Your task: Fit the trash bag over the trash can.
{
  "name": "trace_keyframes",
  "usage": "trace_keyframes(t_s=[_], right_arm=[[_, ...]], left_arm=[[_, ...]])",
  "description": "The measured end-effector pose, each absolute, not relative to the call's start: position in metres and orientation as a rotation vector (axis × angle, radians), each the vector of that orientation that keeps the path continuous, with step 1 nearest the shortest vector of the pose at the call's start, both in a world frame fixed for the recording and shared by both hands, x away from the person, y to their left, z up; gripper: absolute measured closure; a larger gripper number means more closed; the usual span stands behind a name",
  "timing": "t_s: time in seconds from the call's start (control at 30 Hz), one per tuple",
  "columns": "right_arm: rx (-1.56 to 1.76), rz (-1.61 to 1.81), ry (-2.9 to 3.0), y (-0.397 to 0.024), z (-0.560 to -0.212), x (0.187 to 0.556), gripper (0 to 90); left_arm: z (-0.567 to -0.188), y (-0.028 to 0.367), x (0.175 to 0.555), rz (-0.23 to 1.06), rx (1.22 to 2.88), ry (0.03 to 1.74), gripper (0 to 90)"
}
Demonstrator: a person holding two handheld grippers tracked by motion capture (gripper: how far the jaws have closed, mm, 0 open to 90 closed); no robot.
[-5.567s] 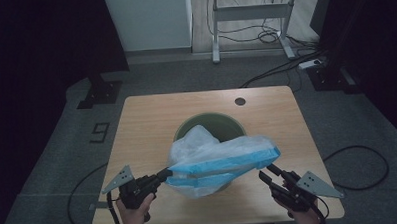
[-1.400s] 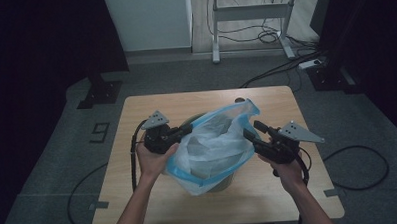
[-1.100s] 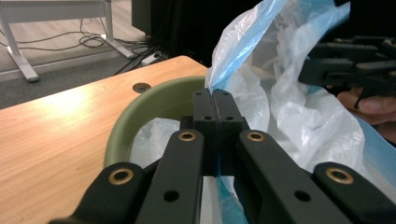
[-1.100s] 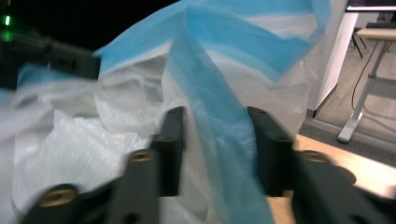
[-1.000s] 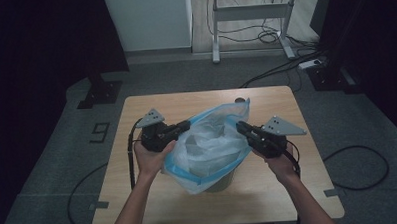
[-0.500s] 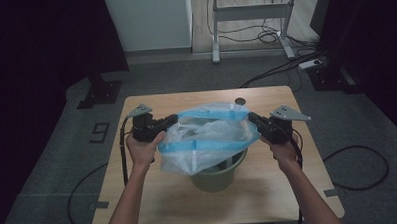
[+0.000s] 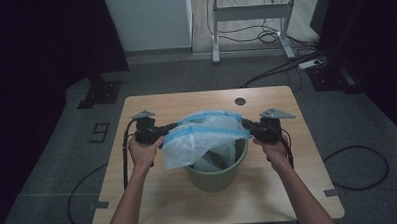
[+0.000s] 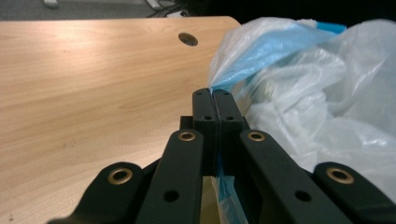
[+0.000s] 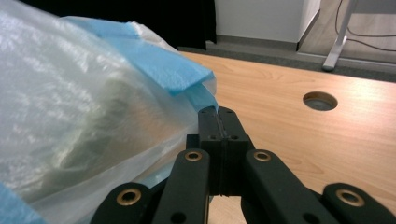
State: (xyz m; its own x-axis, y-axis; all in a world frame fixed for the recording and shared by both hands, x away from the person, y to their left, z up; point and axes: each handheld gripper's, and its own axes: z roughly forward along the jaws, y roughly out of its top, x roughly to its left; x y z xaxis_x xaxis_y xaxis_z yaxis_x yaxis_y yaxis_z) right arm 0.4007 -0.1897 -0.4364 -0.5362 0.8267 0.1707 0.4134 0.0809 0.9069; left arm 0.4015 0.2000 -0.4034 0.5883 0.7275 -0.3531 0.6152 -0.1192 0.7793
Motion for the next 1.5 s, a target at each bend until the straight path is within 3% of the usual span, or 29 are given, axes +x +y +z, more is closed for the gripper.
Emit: trace_keyframes(t_s=[0.53, 0.77, 0.87, 1.27, 1.5], right_arm=[[1.280, 1.456, 2.011, -0.194, -0.458, 0.395, 88.7], [1.273, 1.478, 1.848, -0.213, -0.436, 0.379, 56.2], [1.213, 1.488, 1.816, -0.221, -0.423, 0.361, 50.3], [0.846, 1.629, 1.966, -0.193, -0.392, 0.303, 37.9], [0.713, 1.516, 2.028, -0.157, -0.390, 0.304, 42.1]], left_arm=[[-0.416, 0.202, 0.391, 0.136, 1.814, 1.075, 89.4], [-0.412, 0.202, 0.388, 0.146, 1.804, 1.054, 89.4], [-0.411, 0.201, 0.386, 0.148, 1.800, 1.047, 89.3], [-0.410, 0.200, 0.383, 0.154, 1.792, 1.050, 89.3], [-0.407, 0.202, 0.380, 0.155, 1.783, 1.045, 89.3]])
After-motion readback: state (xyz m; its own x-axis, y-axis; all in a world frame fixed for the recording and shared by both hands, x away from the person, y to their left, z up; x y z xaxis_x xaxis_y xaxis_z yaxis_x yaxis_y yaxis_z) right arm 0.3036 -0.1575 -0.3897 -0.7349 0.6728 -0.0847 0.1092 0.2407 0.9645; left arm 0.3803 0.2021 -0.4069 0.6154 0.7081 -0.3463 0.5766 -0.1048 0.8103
